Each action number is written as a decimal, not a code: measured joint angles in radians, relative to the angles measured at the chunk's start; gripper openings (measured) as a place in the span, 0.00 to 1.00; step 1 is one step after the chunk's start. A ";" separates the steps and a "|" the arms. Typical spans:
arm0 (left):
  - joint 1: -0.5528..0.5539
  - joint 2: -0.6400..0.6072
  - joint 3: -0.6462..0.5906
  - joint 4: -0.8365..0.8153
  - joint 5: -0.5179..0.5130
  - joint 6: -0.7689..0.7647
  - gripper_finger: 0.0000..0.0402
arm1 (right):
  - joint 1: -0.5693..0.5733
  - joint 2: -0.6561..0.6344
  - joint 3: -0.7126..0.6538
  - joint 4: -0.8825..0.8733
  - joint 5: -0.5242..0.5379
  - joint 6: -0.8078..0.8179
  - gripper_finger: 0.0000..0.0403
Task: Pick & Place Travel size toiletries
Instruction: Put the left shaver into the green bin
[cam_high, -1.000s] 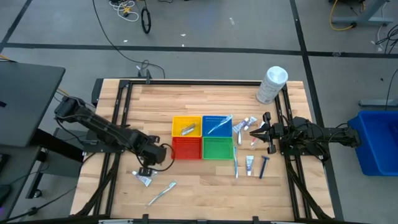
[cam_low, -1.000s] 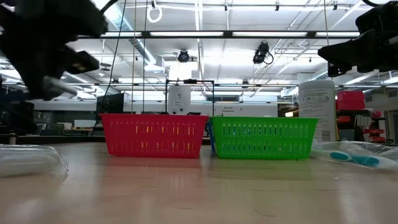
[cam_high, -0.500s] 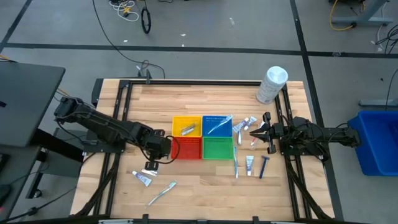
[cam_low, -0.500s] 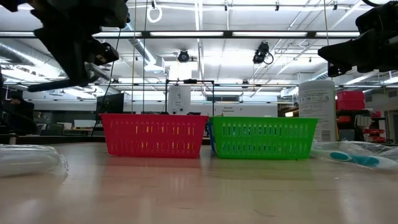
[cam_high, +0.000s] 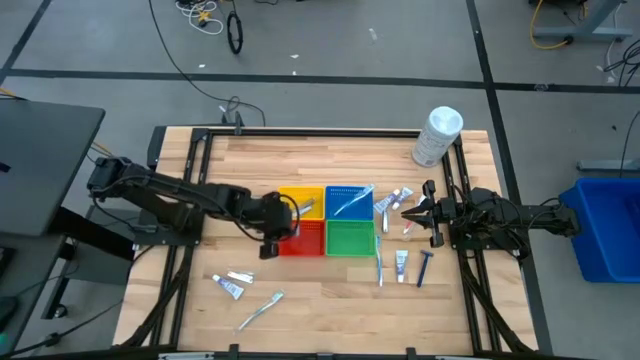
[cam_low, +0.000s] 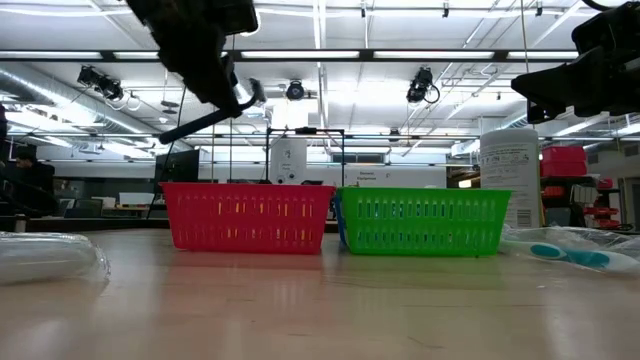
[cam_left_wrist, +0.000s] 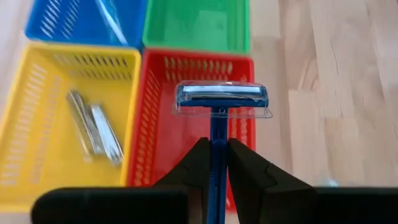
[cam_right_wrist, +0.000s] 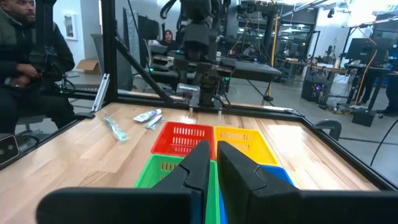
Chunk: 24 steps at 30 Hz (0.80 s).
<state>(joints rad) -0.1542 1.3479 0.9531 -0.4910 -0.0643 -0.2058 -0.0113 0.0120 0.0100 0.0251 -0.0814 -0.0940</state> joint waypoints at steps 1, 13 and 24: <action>0.005 0.000 0.000 0.007 -0.001 0.000 0.12 | 0.000 0.000 0.000 0.000 0.000 0.000 0.10; 0.030 0.060 0.106 -0.056 -0.029 0.038 0.12 | 0.000 0.000 0.000 0.000 0.000 0.000 0.10; 0.058 0.213 0.337 -0.085 -0.049 0.138 0.12 | 0.000 0.000 0.000 -0.001 0.000 0.000 0.10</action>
<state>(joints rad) -0.0963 1.5608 1.2906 -0.5762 -0.1130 -0.0683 -0.0113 0.0116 0.0097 0.0246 -0.0813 -0.0940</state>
